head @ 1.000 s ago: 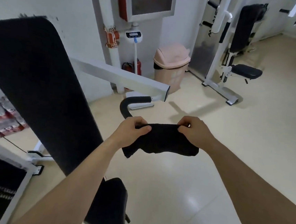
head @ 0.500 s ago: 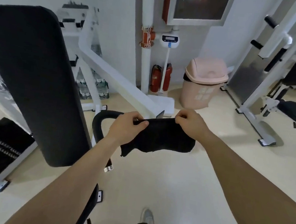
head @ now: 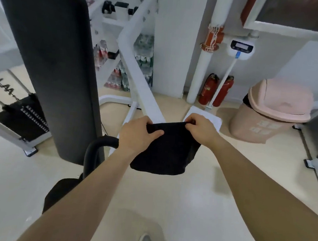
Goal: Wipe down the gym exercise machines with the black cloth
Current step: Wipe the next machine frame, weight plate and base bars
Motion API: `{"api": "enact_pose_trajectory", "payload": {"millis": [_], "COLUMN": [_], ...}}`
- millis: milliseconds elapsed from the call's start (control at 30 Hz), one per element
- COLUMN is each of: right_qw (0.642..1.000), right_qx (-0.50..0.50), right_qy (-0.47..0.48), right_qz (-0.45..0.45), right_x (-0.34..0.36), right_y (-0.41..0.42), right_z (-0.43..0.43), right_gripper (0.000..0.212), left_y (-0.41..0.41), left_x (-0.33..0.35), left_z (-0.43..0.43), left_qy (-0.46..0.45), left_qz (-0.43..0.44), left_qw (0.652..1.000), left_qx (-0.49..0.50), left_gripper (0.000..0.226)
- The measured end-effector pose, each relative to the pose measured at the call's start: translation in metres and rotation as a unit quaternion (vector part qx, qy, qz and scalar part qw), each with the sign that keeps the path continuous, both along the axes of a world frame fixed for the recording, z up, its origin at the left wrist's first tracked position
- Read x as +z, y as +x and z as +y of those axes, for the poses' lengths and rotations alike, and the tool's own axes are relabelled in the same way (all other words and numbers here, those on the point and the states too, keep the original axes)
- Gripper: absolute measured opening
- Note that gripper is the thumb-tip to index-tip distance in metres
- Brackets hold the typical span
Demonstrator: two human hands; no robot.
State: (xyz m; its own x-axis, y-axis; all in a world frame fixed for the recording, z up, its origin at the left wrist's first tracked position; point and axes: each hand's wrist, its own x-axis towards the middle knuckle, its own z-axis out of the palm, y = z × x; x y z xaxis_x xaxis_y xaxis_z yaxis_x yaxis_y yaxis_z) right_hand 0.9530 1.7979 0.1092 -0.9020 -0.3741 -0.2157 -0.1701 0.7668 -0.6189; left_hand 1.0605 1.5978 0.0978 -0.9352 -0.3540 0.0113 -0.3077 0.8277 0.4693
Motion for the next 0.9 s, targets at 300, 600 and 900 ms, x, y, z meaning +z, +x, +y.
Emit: {"api": "enact_pose_trajectory", "payload": {"millis": [300, 600, 900], "right_qw": [0.994, 0.899, 0.881], "right_qx": [-0.017, 0.057, 0.031], "right_qy": [-0.107, -0.258, -0.266], "right_qz": [0.035, -0.350, -0.391], "right_x": [-0.040, -0.050, -0.074], "right_y": [-0.005, 0.046, 0.023], "right_z": [-0.012, -0.014, -0.034], "right_gripper": [0.037, 0.052, 0.058], "left_y": [0.006, -0.024, -0.042], "left_x": [-0.020, -0.013, -0.031], "left_z": [0.062, 0.113, 0.095], "left_qy": [-0.033, 0.347, 0.344], "left_qz": [0.120, 0.023, 0.043], "left_qw": [0.961, 0.868, 0.868], "left_qx": [0.246, 0.355, 0.354], "left_gripper": [0.040, 0.033, 0.020]}}
